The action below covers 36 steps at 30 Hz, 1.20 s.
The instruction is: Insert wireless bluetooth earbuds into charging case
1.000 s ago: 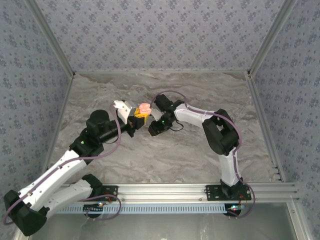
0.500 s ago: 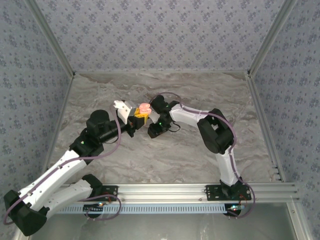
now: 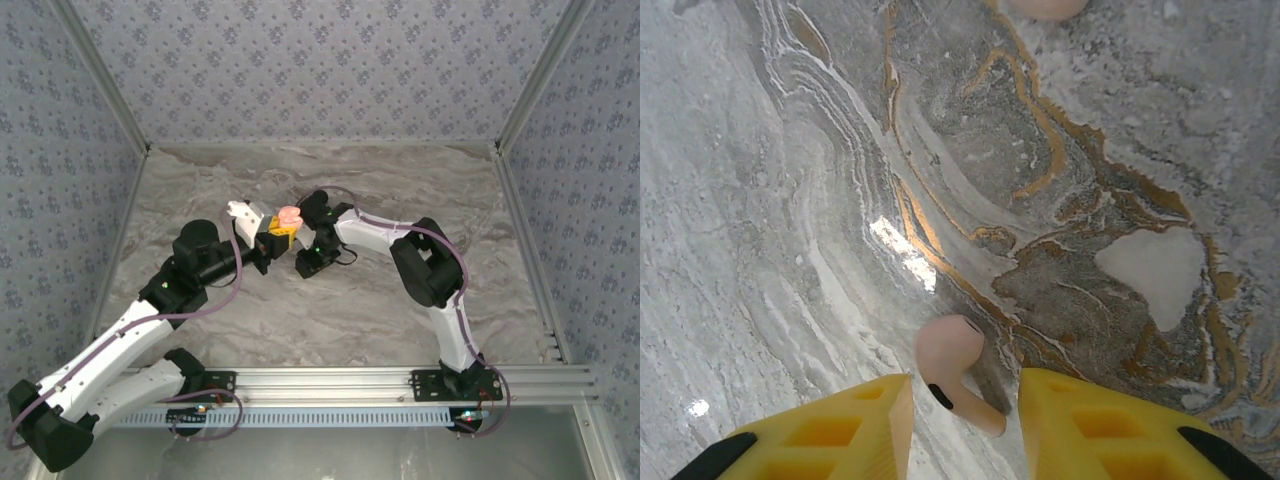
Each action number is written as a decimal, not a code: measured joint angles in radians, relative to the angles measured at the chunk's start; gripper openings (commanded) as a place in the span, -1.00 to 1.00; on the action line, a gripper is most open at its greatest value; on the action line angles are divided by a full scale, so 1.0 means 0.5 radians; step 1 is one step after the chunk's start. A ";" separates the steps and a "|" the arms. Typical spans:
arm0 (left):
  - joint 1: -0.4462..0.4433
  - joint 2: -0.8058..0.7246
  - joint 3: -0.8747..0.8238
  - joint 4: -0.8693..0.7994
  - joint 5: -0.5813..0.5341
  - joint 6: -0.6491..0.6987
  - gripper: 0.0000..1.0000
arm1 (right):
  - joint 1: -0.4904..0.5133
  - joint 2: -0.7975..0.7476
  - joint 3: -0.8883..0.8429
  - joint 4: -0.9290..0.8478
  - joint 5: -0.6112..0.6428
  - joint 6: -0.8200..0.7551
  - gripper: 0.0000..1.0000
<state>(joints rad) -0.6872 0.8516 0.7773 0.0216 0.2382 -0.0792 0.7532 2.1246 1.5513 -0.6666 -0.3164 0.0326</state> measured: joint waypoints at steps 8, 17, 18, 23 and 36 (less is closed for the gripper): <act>0.000 0.000 -0.001 0.000 0.000 0.000 -0.65 | -0.011 0.000 -0.009 0.013 0.082 0.055 -0.65; 0.000 0.002 -0.001 0.000 0.000 0.000 -0.65 | -0.153 -0.136 -0.236 0.201 0.159 0.284 -0.66; 0.000 0.004 -0.002 0.000 0.000 0.000 -0.66 | -0.182 -0.161 -0.271 0.217 0.189 0.313 -0.67; 0.000 0.031 -0.001 0.002 0.000 -0.001 -0.65 | -0.288 -0.266 -0.408 0.253 0.365 0.427 -0.67; 0.000 0.105 -0.002 0.013 0.002 -0.002 -0.66 | -0.336 -0.339 -0.517 0.307 0.489 0.593 -0.41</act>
<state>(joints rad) -0.6872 0.9043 0.7765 0.0280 0.2390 -0.0799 0.5850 1.9553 1.2926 -0.5129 -0.0719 0.3290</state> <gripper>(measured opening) 0.194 0.263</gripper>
